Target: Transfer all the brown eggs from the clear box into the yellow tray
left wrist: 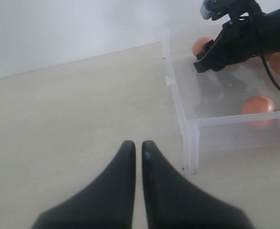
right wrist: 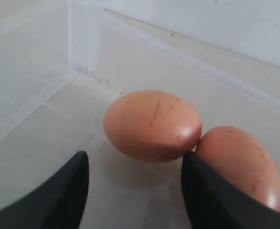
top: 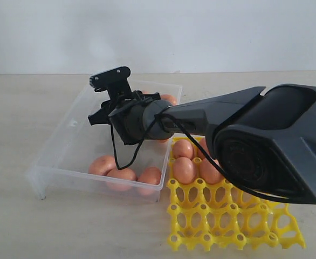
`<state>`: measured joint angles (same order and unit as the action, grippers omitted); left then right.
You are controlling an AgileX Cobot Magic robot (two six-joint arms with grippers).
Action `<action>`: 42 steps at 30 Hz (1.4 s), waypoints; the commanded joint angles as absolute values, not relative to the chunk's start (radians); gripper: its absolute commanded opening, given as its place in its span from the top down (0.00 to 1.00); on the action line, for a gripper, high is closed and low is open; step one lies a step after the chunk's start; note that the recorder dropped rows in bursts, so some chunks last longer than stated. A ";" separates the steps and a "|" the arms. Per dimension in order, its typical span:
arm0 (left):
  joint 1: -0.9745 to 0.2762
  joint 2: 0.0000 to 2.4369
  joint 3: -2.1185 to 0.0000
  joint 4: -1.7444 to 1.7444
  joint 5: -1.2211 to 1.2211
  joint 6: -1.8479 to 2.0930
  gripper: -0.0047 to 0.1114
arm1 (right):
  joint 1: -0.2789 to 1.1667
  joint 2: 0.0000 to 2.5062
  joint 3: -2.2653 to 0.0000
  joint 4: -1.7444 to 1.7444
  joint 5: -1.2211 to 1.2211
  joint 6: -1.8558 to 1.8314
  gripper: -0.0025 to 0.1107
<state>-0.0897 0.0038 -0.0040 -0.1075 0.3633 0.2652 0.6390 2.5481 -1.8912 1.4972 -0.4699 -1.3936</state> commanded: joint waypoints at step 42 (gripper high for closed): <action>-0.086 0.000 0.000 -0.108 0.360 0.255 0.92 | 0.912 2.455 -1.896 1.744 -1.040 -2.124 0.68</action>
<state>-0.0897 0.0038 -0.0040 -0.1075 0.3633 0.2652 0.8914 2.4693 -1.8918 1.7442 -0.9716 -2.0676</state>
